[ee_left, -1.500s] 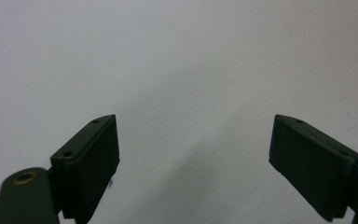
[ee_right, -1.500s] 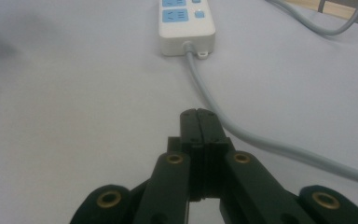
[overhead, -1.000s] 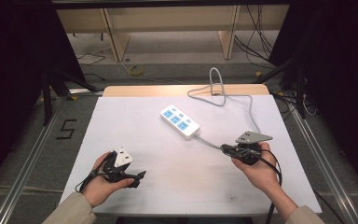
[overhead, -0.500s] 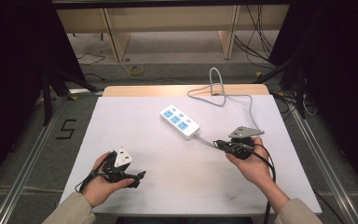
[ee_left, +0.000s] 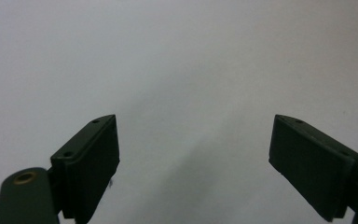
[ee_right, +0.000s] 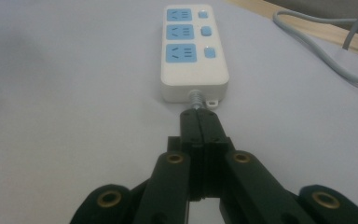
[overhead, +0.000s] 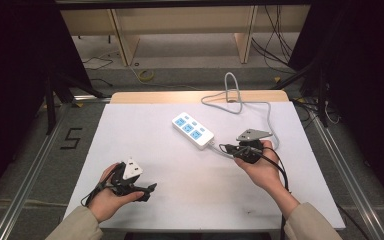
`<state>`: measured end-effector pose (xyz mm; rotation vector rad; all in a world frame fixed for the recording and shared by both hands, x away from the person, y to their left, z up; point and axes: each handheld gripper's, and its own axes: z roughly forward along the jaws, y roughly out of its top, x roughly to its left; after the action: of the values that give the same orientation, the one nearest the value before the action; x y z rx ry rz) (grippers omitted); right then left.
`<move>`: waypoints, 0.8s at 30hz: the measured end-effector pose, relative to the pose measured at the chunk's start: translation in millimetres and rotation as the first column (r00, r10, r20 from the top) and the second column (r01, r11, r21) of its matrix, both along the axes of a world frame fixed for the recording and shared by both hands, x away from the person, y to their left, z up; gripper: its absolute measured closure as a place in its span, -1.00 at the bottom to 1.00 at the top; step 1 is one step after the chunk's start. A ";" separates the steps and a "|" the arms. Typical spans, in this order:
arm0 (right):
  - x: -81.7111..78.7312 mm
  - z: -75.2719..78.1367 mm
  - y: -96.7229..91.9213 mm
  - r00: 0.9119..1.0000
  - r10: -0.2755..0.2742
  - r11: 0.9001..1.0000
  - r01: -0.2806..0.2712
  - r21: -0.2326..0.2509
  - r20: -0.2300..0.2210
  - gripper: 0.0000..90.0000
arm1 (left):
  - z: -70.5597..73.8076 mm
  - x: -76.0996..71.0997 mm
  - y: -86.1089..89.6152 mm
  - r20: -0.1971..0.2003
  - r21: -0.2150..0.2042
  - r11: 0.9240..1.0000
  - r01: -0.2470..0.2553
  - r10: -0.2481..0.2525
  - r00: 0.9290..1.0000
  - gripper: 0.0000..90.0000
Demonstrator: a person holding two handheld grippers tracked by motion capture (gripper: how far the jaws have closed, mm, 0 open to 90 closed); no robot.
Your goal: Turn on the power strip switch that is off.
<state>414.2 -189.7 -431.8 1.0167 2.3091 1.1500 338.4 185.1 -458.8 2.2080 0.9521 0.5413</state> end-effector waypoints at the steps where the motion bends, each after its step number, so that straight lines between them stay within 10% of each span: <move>1: 3.3 0.3 3.6 1.000 0.006 1.000 -0.006 -0.008 0.002 1.00 | 0.0 -0.1 0.0 0.000 0.000 1.000 0.001 -0.001 1.000 -0.65; 24: 37.5 -1.1 37.6 1.000 0.014 0.999 -0.014 -0.035 0.008 1.00 | -0.6 -2.4 0.0 -0.002 0.002 1.000 0.004 -0.004 1.000 -0.65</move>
<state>451.7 -152.2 -433.0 0.9826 2.3249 1.1140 335.9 185.0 -459.3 2.2118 0.9489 0.5387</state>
